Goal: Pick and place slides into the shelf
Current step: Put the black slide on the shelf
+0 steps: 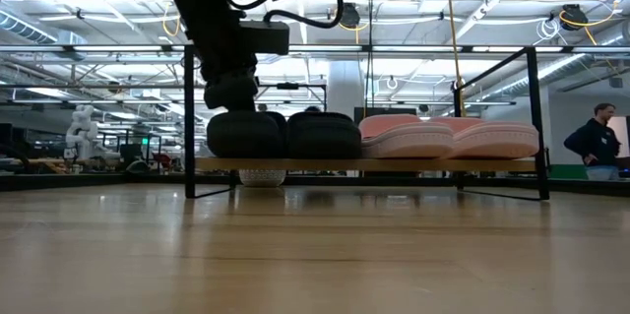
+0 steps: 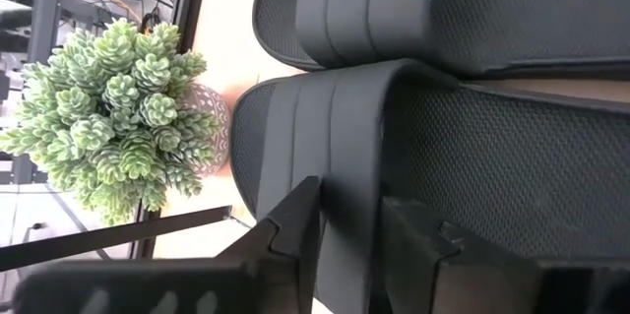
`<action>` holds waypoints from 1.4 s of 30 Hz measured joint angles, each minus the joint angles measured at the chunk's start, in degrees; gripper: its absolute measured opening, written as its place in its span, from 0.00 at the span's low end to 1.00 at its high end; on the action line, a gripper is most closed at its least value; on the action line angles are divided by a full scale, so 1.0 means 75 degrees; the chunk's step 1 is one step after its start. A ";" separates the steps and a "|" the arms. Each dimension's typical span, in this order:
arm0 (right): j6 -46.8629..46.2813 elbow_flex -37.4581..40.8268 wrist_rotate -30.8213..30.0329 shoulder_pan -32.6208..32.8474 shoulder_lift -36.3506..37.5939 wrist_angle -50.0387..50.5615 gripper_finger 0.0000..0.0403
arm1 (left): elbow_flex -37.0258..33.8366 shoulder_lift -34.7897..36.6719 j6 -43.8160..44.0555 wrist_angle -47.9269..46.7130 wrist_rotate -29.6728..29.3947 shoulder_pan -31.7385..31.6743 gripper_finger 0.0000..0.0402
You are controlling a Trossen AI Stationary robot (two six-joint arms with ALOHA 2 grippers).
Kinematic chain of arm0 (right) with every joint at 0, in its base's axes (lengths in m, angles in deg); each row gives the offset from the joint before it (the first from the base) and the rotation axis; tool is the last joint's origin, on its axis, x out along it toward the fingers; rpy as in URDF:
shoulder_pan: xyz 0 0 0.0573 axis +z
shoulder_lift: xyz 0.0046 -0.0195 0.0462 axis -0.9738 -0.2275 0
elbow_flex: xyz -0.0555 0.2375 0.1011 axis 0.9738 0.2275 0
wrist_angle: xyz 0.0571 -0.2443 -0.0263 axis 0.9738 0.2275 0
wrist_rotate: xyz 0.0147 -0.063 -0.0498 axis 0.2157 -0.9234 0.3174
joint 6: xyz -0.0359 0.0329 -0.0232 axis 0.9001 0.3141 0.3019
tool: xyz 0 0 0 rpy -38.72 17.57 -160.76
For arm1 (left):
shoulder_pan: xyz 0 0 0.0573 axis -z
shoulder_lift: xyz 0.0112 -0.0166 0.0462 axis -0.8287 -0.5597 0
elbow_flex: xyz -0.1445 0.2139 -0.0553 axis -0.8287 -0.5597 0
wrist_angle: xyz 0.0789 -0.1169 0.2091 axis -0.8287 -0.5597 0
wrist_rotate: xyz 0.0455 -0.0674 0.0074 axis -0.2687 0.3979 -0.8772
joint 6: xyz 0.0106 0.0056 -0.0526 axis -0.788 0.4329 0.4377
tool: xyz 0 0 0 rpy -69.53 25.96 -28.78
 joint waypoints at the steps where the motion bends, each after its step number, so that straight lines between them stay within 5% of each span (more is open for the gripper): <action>1: 0.0000 0.0000 0.0000 -0.0003 0.0000 0.0000 0.28 | 0.0000 0.0000 -0.0020 -0.0017 0.0000 0.0001 0.24; 14: 0.0000 0.0000 0.0026 -0.0003 0.0000 0.0003 0.28 | 0.0118 0.0020 -0.0297 -0.0431 -0.0017 0.0002 0.35; 42: 0.0023 0.0000 0.0029 -0.0003 0.0000 0.0006 0.28 | 0.0175 0.0029 -0.0462 -0.0762 -0.0396 0.0002 0.36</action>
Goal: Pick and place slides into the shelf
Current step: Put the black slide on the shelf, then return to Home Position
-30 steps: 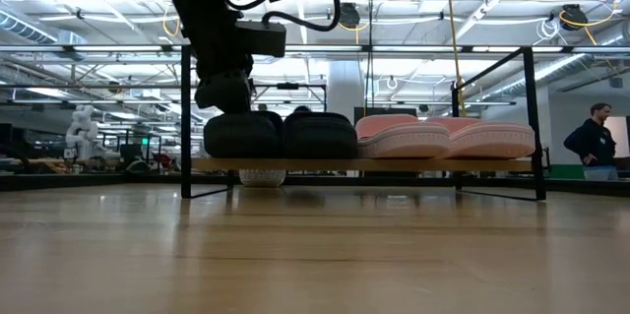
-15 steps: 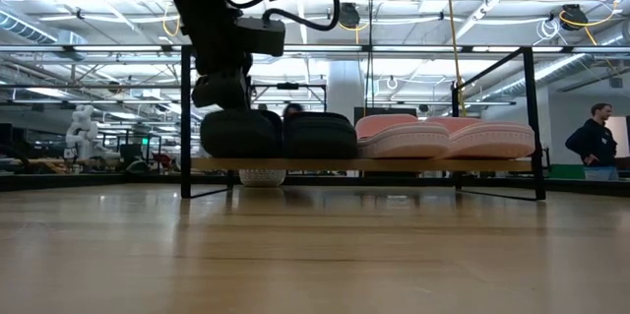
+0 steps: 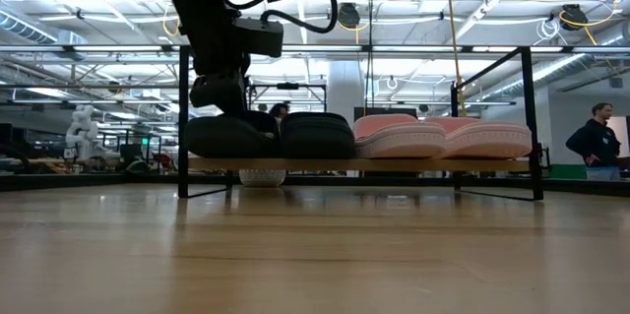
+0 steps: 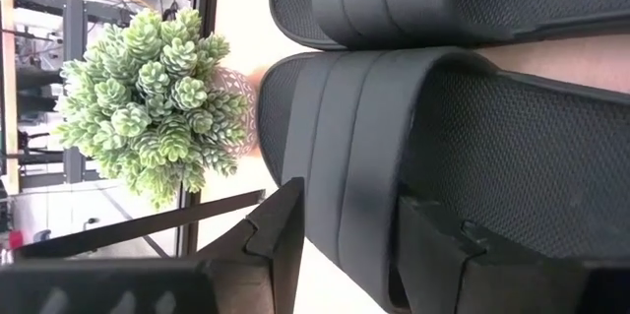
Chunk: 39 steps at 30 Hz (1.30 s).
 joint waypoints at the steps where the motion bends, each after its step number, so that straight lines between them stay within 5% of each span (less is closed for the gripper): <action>1: 0.0000 0.0000 0.0000 0.0000 0.0000 0.0000 0.28 | 0.0000 0.0000 0.0073 0.0000 0.0003 0.0000 0.36; 16: -0.0004 0.0000 0.0003 0.0000 0.0003 0.0074 0.28 | 0.0003 0.0003 0.0708 0.0039 0.0527 0.0216 0.36; 39: -0.0199 0.0000 0.0029 0.0012 -0.0020 0.0180 0.28 | 0.0199 0.0003 0.0932 -0.0006 0.0117 0.0650 0.36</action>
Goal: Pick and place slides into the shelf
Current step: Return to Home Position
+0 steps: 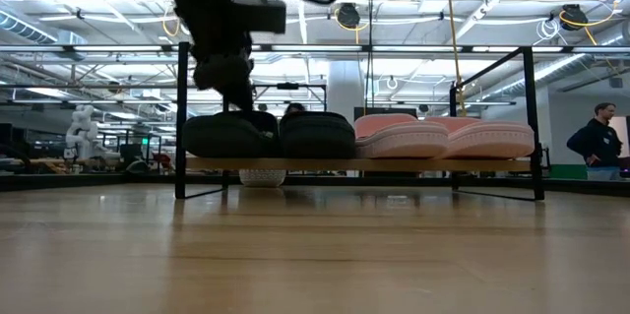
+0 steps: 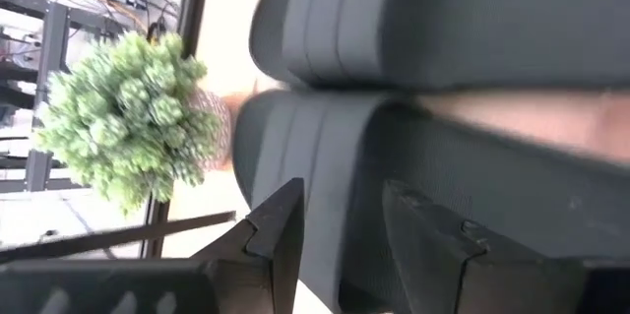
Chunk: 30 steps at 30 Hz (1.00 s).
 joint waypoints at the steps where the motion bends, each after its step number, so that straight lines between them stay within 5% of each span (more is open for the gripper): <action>1: 0.0000 0.0000 0.0000 0.0000 0.0000 0.0000 0.28 | 0.0074 0.0000 -0.0011 0.0028 -0.0014 0.0000 0.36; 11: -0.0031 0.0000 0.0003 0.0003 0.0000 0.0131 0.28 | 0.1063 0.0000 -0.0041 -0.0575 0.0085 0.0091 0.36; 18: 0.0020 0.0000 -0.0006 0.0003 0.0002 0.0159 0.28 | 0.3449 0.0000 0.0093 -0.1965 0.0084 0.0556 0.36; 25: -0.0323 0.0002 -0.0308 0.0012 0.0427 0.0974 0.28 | 0.6155 0.0016 0.2278 -0.4103 0.0109 0.1256 0.36; 30: -0.1401 0.0001 -0.0425 0.0009 0.1232 0.1997 0.28 | 0.6475 0.0659 0.3943 -0.4832 -0.0673 0.2208 0.36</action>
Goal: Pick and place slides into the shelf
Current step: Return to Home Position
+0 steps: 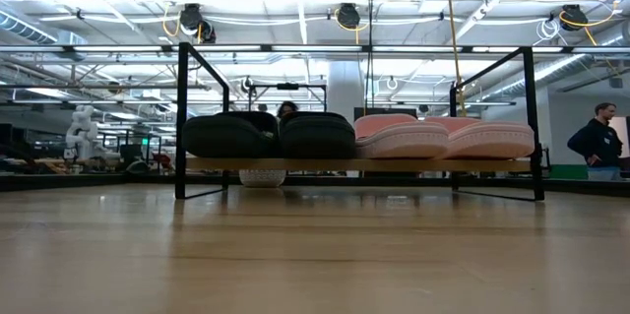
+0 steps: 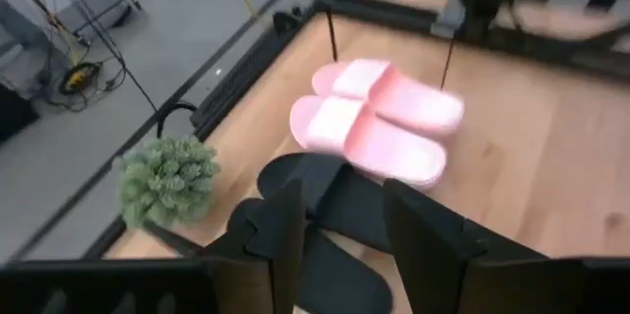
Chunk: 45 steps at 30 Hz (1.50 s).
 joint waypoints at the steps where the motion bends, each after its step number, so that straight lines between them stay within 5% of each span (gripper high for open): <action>1: -0.0202 0.0001 0.0020 0.0004 0.0136 0.0215 0.28 | -0.0101 0.0207 0.0441 -0.0156 -0.0220 0.0253 0.36; 8: -0.0959 -0.0001 0.0206 0.0204 0.0845 0.1472 0.28 | -0.1672 0.1569 0.3752 -0.0861 -0.1372 0.2283 0.36; 15: -0.2339 0.0044 0.0221 0.0297 0.0842 0.1716 0.28 | -0.4550 0.2848 0.7057 -0.0900 -0.1752 0.4124 0.36; 25: -0.2050 0.2278 0.0325 -0.0892 0.0167 -0.1037 0.28 | -0.7406 0.3059 0.9496 0.0436 -0.2740 0.4960 0.36; 38: -0.2470 0.3167 0.6294 -0.6138 0.0746 -0.1826 0.28 | -0.9180 0.5617 0.8438 0.0427 -0.3787 0.4288 0.36; 45: -0.3022 0.3156 0.8050 -0.7933 0.1507 -0.1444 0.28 | -1.0163 0.6890 0.7770 0.1441 -0.3895 0.4247 0.36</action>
